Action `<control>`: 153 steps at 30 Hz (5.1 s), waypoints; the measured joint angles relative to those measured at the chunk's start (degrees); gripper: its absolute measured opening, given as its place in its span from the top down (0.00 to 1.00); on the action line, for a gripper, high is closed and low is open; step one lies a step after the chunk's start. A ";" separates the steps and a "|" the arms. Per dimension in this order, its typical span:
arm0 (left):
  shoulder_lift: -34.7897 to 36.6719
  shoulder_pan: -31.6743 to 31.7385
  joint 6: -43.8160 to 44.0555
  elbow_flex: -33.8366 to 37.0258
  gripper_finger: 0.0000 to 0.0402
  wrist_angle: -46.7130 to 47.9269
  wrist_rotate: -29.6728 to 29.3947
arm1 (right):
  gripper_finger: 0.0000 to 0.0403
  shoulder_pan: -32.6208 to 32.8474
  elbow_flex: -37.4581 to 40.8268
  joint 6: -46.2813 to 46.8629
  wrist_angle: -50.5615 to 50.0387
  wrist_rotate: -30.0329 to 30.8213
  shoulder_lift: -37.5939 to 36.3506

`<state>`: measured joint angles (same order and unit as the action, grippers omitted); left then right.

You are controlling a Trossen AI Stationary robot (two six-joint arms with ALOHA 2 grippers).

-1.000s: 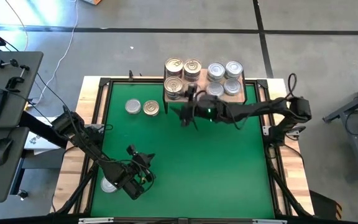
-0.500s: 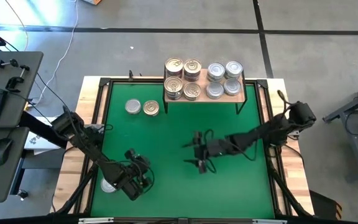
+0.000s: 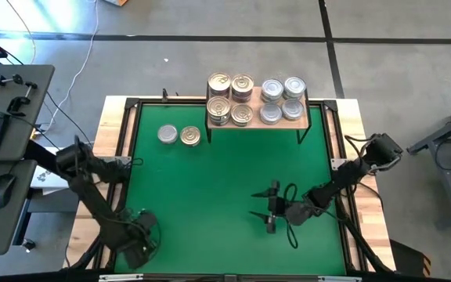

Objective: Stack canned seafood by type on shelf
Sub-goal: Stack the green tuna can on top of the bottom right green tuna can on the shelf

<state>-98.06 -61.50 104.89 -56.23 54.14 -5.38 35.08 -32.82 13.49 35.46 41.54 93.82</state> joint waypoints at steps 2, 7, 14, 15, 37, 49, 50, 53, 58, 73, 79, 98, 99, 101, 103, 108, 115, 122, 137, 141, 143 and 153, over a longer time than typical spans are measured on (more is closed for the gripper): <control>0.41 -2.28 4.65 0.00 1.00 0.12 -1.81 | 0.34 -0.40 -0.03 -0.54 0.45 0.48 0.00; 1.38 -6.58 8.83 -0.99 1.00 0.41 -7.91 | 0.34 -2.63 -0.07 0.09 0.81 0.27 0.00; 2.71 -8.85 10.88 -9.38 1.00 9.17 -9.88 | 0.34 -4.47 -0.09 1.69 1.22 0.10 0.00; 2.72 -8.85 11.70 -9.93 1.00 9.85 -8.86 | 0.34 -4.47 -0.09 1.69 1.27 0.09 0.00; 1.01 0.20 1.12 -3.64 1.00 1.07 7.74 | 0.34 -4.45 -0.11 1.51 1.68 -2.73 0.02; 0.35 6.59 -27.06 -3.60 1.00 -11.66 -30.62 | 0.34 -4.45 -0.11 1.51 1.71 -2.73 0.02; 0.36 7.35 -30.42 -4.21 1.00 -12.92 -32.06 | 0.34 -4.45 -0.11 1.51 1.71 -2.73 0.02; 0.39 9.13 -36.23 -6.68 1.00 -11.97 -28.84 | 0.34 -4.45 -0.11 1.49 1.73 -2.73 0.02; 0.48 9.34 -29.87 -10.97 1.00 -4.52 -11.30 | 0.34 -4.45 -0.11 1.62 1.96 -2.73 0.02; 1.14 4.88 -11.56 -2.04 1.00 -3.73 4.57 | 0.34 -4.45 -0.11 1.49 2.02 -2.73 0.02; 0.42 10.31 -28.17 -1.29 1.00 -13.97 -19.83 | 0.34 -4.45 -0.13 1.49 2.18 -2.73 0.02; 6.13 21.23 -51.98 -1.44 1.00 -22.69 -29.70 | 0.34 -4.45 -0.13 1.93 2.89 -2.73 0.02; 6.37 20.47 -49.66 -1.44 1.00 -19.81 -29.04 | 0.34 -4.45 -0.13 1.93 2.87 -2.73 0.02; 6.70 18.98 -45.35 -1.44 1.00 -15.19 -27.96 | 0.34 -4.45 -0.13 1.93 2.87 -2.75 0.02; 6.74 17.39 -42.14 -1.28 1.00 -12.81 -27.27 | 0.34 -4.45 -0.13 1.93 2.85 -2.73 0.02; 6.82 15.07 -39.01 3.52 1.00 -18.32 -25.07 | 0.34 -4.45 -0.13 1.93 2.80 -2.75 0.02; 7.14 14.95 -33.67 12.54 1.00 -27.35 -27.68 | 0.34 -4.45 -0.13 1.93 2.89 -2.75 0.02; 6.99 16.64 -39.26 18.93 1.00 -45.01 -30.90 | 0.34 -4.46 -0.13 1.51 2.94 -3.33 0.02; 6.63 30.07 -65.13 27.75 1.00 -77.66 -28.58 | 0.34 -4.47 -0.13 1.66 3.42 -4.68 0.02; 8.23 29.27 -65.70 26.34 1.00 -74.32 -27.11 | 0.34 -4.45 -0.13 2.01 3.42 -4.68 0.02; 9.59 27.58 -65.00 25.51 1.00 -71.71 -27.11 | 0.34 -4.47 -0.13 2.06 3.42 -4.68 0.02; 9.99 23.00 -55.54 25.35 1.00 -61.39 -30.15 | 0.34 -4.45 -0.13 2.01 3.42 -4.68 0.02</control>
<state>-88.07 -38.50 49.35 -30.88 -7.25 -35.52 30.63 -32.95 15.51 38.87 36.86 93.84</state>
